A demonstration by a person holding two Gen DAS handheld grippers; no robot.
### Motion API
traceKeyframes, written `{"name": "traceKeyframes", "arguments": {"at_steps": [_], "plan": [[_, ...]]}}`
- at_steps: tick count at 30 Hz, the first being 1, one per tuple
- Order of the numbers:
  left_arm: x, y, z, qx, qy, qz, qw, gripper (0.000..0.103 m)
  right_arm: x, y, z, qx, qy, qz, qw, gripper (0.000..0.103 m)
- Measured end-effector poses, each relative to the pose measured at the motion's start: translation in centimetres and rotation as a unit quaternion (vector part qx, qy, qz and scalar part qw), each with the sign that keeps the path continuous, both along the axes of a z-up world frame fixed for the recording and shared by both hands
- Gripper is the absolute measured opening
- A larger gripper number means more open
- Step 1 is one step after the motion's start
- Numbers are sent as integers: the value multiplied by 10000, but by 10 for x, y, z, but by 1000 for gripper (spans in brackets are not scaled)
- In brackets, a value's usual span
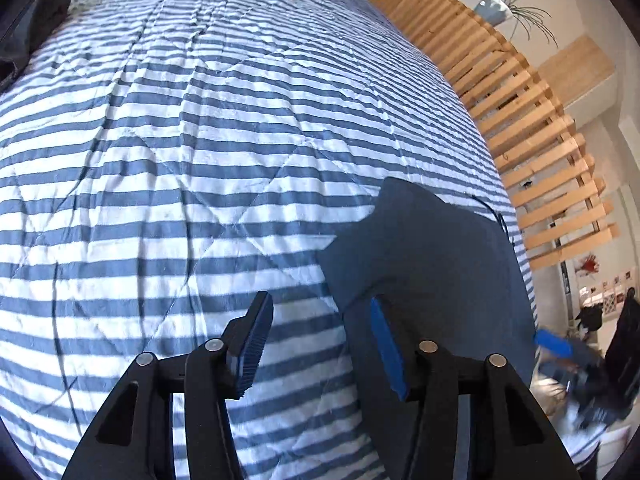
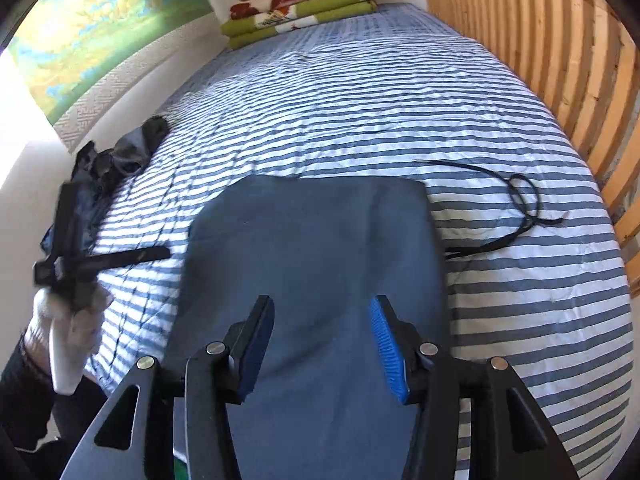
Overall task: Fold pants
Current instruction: 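Grip the folded trouser edge with the left tool while the right tool grips beside it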
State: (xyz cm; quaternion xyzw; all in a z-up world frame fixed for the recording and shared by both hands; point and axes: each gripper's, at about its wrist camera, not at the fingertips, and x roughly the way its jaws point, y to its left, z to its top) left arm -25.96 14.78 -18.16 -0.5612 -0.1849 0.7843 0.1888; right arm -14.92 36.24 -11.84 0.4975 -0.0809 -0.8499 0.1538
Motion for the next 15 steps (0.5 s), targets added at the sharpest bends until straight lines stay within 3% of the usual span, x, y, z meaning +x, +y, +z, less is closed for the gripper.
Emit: {"name": "traceKeyframes", "arguments": {"at_steps": [5, 7, 9, 12, 15], "plan": [[-30, 1, -20, 538, -467, 117, 9974, 20, 25, -93, -18, 20, -76, 1285, 9917, 45], [-35, 1, -19, 635, -418, 98, 9971, 7, 31, -117, -38, 247, -254, 1640, 9858, 37], [-37, 5, -13, 630, -293, -6, 9976, 3, 36, -125, -58, 462, -445, 1790, 9818, 29], [-40, 8, -3, 572, -133, -140, 9982, 3, 38, -118, -70, 352, -555, 1749, 9824, 29], [-44, -4, 6, 566, -37, 39, 9984, 3, 35, -114, -73, 274, -619, 1781, 9817, 27]]}}
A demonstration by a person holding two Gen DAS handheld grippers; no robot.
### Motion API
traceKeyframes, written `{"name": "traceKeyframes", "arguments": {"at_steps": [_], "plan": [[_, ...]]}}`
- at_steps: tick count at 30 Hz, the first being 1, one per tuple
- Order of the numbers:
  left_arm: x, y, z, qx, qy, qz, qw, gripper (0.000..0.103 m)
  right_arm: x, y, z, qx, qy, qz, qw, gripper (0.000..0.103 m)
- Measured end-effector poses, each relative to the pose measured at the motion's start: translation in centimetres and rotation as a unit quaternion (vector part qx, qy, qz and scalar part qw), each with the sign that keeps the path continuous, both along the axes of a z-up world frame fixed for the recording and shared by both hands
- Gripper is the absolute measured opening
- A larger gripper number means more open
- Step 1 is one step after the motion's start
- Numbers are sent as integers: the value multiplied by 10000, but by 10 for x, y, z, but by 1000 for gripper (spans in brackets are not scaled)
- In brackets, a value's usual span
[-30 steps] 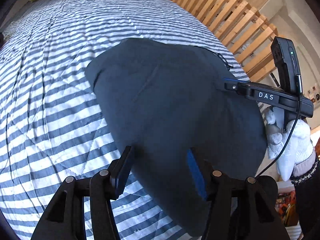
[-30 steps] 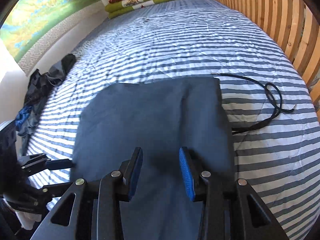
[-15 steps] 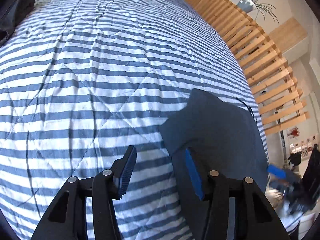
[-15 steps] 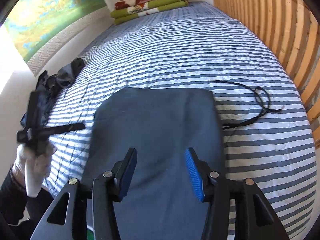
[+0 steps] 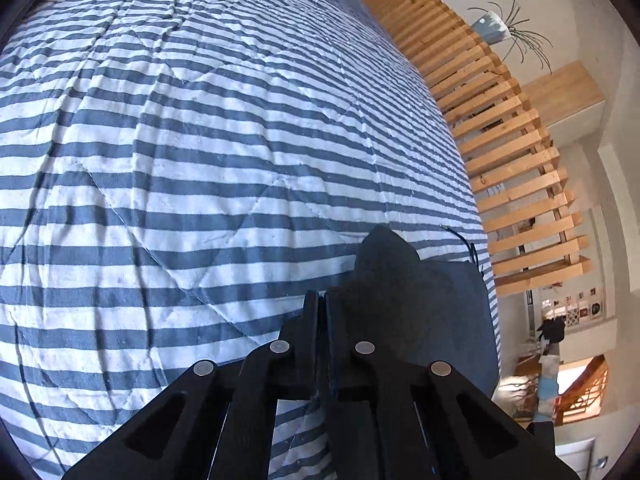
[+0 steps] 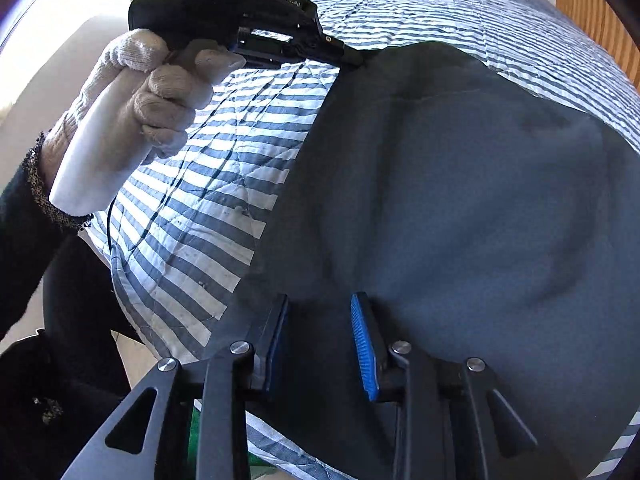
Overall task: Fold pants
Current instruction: 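Grip the folded trouser edge with the left tool while the right tool grips beside it, then lift the trouser edge with both tools and fold it over the bundle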
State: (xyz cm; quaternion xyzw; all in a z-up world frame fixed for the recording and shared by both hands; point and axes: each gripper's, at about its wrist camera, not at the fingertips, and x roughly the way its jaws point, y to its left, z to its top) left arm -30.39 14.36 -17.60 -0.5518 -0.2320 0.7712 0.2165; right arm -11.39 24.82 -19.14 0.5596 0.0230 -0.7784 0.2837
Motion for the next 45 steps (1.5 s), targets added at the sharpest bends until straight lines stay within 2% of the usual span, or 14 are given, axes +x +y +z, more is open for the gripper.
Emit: {"name": "traceKeyframes", "arguments": {"at_steps": [3, 5, 9, 11, 14, 16, 19, 24, 30, 33, 35, 39, 42, 45], "plan": [[-2, -17, 6, -190, 79, 280, 9994, 0, 1, -2, 2, 69, 32, 71, 9999, 27], [8, -23, 10, -195, 46, 202, 9996, 7, 2, -1, 5, 86, 13, 124, 9999, 27], [53, -14, 21, -443, 218, -253, 9985, 53, 7, 31, 36, -242, 312, -96, 9992, 31], [71, -4, 21, -418, 219, -403, 9981, 56, 6, 63, 55, -195, 711, -534, 9959, 45], [86, 19, 15, -339, 111, -551, 9978, 58, -1, 118, 74, -121, 1316, -1370, 9817, 48], [94, 27, 9, -257, 13, -619, 9977, 60, -16, 152, 73, -102, 1082, -1793, 9778, 49], [97, 41, 1, -278, -66, -672, 9973, 61, -43, 195, 58, -219, 338, -2279, 9729, 49], [98, 54, -11, -356, -170, -771, 9962, 61, -69, 220, 31, -1026, -583, -2245, 9673, 54], [94, 61, -16, -292, -139, -764, 9966, 59, -88, 213, 5, -967, -940, -2007, 9703, 58], [87, 64, -17, -303, -142, -743, 9967, 49, -99, 211, -7, -1193, -1104, -1867, 9689, 60], [84, 66, -18, -282, -161, -751, 9966, 45, -104, 207, -7, -1258, -1029, -1745, 9712, 64], [79, 73, -20, -340, -170, -805, 9960, 22, -110, 195, -4, -1073, -904, -1513, 9785, 66], [78, 79, -21, -418, -104, -824, 9957, 14, -106, 191, -3, -913, -824, -1418, 9822, 62], [79, 86, -17, -559, 26, -869, 9946, 13, -104, 191, -3, -973, -859, -1491, 9803, 53]]}}
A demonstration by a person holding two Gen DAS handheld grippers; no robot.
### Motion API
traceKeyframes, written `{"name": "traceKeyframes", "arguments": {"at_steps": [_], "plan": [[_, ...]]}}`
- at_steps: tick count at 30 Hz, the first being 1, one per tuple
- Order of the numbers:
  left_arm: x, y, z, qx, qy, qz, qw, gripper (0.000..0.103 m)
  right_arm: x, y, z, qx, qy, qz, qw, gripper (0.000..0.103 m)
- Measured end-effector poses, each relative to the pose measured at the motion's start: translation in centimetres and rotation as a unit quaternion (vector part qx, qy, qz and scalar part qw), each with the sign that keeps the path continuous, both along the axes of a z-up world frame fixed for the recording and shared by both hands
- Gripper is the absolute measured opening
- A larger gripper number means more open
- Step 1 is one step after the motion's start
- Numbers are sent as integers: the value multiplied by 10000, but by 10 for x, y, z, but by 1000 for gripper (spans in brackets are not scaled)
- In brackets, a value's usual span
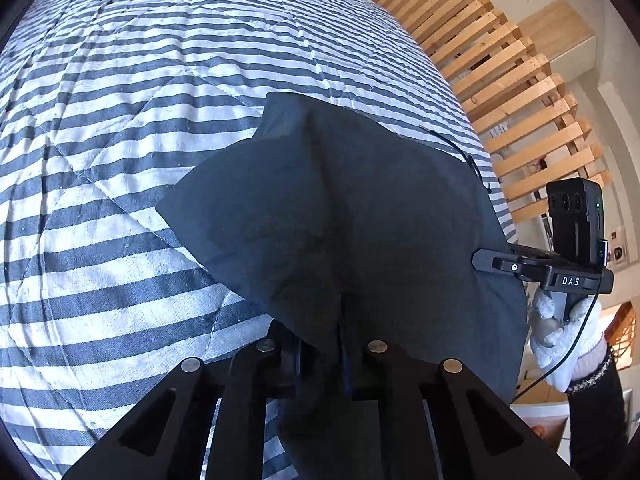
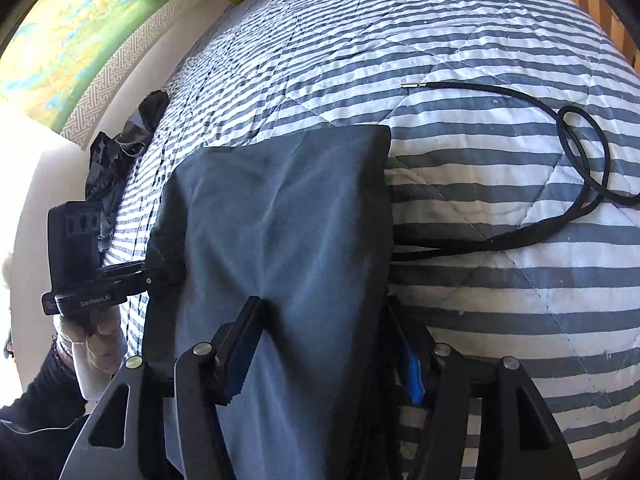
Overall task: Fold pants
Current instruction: 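Lift the trouser edge with both tools and fold it over the bundle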
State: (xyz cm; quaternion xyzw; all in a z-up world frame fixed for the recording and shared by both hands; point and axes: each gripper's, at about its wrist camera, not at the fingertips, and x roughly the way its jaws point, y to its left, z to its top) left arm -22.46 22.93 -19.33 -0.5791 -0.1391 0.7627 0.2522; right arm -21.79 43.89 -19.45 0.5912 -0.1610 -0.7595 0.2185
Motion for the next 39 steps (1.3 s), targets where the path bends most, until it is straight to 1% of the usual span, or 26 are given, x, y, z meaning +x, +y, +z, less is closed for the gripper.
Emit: {"name": "traceKeyframes", "arguments": {"at_steps": [1, 2, 3, 4, 5, 6, 7, 8, 9, 11, 12, 14, 17, 20, 23, 29, 34, 37, 39], "plan": [[0, -1, 0, 8, -2, 14, 10000, 14, 0, -2, 1, -19, 11, -1, 10000, 49], [-1, -2, -1, 36, -34, 49, 10000, 15, 2, 0, 2, -20, 40, 5, 10000, 48], [-3, -4, -2, 97, -107, 112, 9998, 18, 2, 1, 3, -36, 66, 12, 10000, 48], [-3, -7, -5, 188, -180, 147, 9996, 19, 2, 1, 1, -36, 82, 5, 10000, 49], [-5, -8, -6, 256, -217, 148, 9993, 19, 1, 2, -2, -39, 37, -35, 10000, 53], [-6, -9, -6, 272, -197, 148, 9993, 19, 0, 2, -2, -125, 63, -90, 9999, 55], [-7, -8, -6, 232, -152, 135, 9995, 17, -1, 1, -2, -177, 44, -124, 9998, 60], [-6, -4, -5, 152, -70, 87, 9998, 15, 0, -2, -2, -152, 59, -176, 9997, 60], [-3, -2, -3, 68, 32, 46, 10000, 13, 1, -7, 0, -21, 140, -176, 9997, 60], [0, 2, 1, 16, 129, 44, 9999, 11, 5, -18, 3, 208, 215, -81, 9995, 42], [2, 2, 4, 41, 164, 47, 9998, 10, 8, -19, 5, 225, 246, -115, 9994, 39], [4, 3, 11, 50, 235, 61, 9997, 10, 13, -18, 12, 137, 342, -207, 9991, 25], [11, 2, 26, -24, 448, -11, 9990, 10, 25, -17, 26, -11, 507, -326, 9982, 17], [20, 2, 42, -24, 615, -84, 9981, 9, 35, -29, 39, 253, 695, -297, 9968, 17], [24, 12, 63, -72, 830, -155, 9964, 9, 43, -35, 50, 354, 815, -389, 9953, 16], [36, 16, 115, -145, 1337, -355, 9903, 9, 62, -42, 93, 497, 1276, -422, 9897, 16], [21, 29, 173, -196, 1848, -473, 9814, 9, 67, -39, 143, 617, 1782, -529, 9806, 16], [4, 44, 209, -253, 2219, -561, 9731, 9, 58, -34, 176, 774, 2128, -638, 9719, 16], [-15, 56, 232, -273, 2431, -607, 9677, 9, 47, -25, 197, 850, 2337, -749, 9657, 16]]}}
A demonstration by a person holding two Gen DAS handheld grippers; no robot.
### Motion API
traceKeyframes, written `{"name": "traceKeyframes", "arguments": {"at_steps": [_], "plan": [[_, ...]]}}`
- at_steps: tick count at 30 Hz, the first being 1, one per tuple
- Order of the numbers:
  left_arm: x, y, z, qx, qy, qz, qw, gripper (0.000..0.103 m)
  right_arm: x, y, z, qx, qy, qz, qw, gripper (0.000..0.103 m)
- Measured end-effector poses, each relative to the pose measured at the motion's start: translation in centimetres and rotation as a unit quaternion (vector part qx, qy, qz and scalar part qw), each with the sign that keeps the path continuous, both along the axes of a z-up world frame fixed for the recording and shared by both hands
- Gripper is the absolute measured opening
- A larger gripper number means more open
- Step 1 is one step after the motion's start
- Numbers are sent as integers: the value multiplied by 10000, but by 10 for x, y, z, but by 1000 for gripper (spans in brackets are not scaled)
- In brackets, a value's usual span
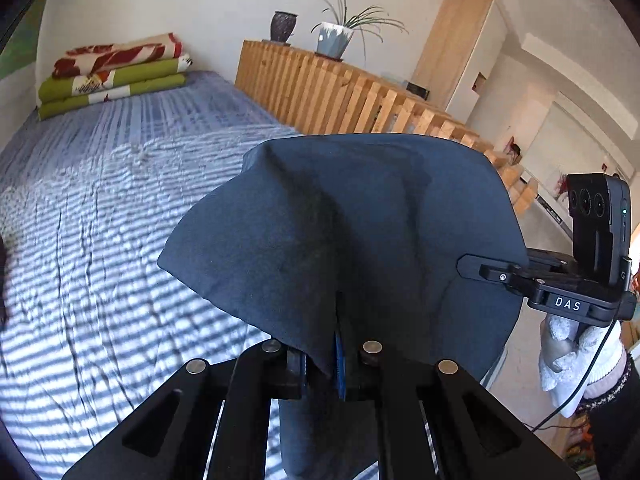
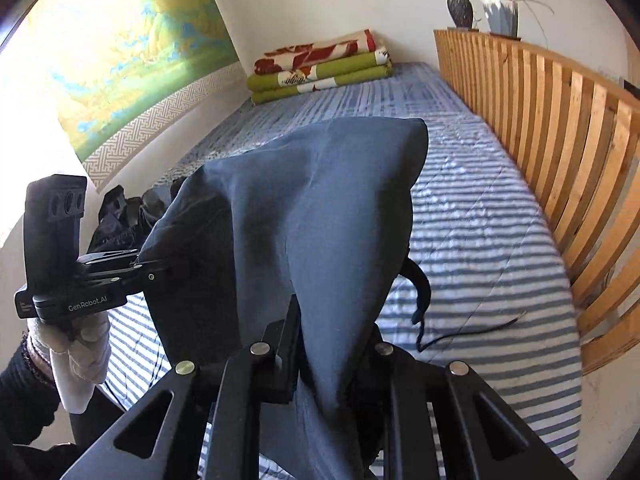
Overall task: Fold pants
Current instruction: 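Lift the trouser edge with both tools and fold it over the bundle, then lay the folded trousers flat on the bed and open both tools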
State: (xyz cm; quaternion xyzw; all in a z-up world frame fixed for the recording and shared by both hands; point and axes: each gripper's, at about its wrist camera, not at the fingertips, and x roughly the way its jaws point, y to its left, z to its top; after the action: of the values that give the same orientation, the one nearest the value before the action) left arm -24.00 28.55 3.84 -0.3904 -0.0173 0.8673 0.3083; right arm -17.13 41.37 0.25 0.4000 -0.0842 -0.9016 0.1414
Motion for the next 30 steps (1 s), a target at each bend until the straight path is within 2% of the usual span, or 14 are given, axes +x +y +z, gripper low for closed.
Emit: {"name": "traceKeyframes", "arguments": {"at_steps": [5, 8, 11, 15, 18, 22, 27, 29, 30], "plan": [[-67, 26, 30, 56, 236, 25, 9997, 9, -47, 21, 40, 159, 446, -228, 9986, 16], [-115, 40, 26, 3, 266, 104, 9996, 9, -90, 27, 47, 256, 547, -298, 9977, 16], [-167, 54, 10, -16, 181, 195, 9996, 9, -136, 28, 42, 388, 529, -310, 9974, 16], [-244, 80, -27, 6, 72, 295, 9995, 9, -199, 26, 23, 656, 401, -420, 9962, 16], [-288, 94, -57, -36, -27, 315, 9995, 9, -239, 32, 4, 725, 329, -464, 9957, 16], [-335, 106, -101, -106, -198, 306, 9993, 9, -286, 37, -33, 801, 62, -486, 9956, 16], [-370, 113, -151, -149, -288, 337, 9989, 10, -332, 44, -86, 915, -232, -588, 9938, 16], [-390, 112, -168, -467, -268, 523, 9972, 18, -347, 44, -102, 1115, -323, -646, 9911, 18], [-402, 108, -175, -553, -351, 731, 9952, 31, -355, 46, -108, 1309, -380, -712, 9881, 21]]}}
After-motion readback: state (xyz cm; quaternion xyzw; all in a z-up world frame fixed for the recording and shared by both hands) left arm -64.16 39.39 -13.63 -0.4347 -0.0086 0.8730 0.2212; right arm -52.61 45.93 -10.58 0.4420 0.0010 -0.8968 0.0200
